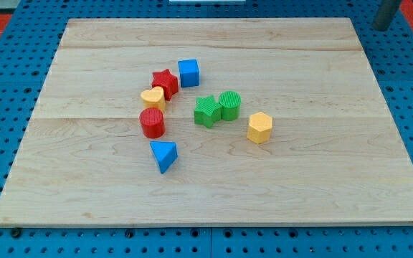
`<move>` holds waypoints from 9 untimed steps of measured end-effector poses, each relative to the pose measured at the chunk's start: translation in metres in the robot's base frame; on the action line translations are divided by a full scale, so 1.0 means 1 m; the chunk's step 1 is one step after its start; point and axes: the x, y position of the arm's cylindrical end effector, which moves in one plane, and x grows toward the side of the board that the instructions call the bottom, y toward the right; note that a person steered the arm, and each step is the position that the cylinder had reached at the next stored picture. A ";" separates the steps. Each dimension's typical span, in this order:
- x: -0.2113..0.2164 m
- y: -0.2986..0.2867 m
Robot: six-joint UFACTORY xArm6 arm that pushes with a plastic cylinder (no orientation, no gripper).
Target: Push the yellow heart to the bottom left corner of the board
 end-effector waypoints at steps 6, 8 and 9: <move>0.114 -0.364; 0.147 -0.387; 0.166 -0.417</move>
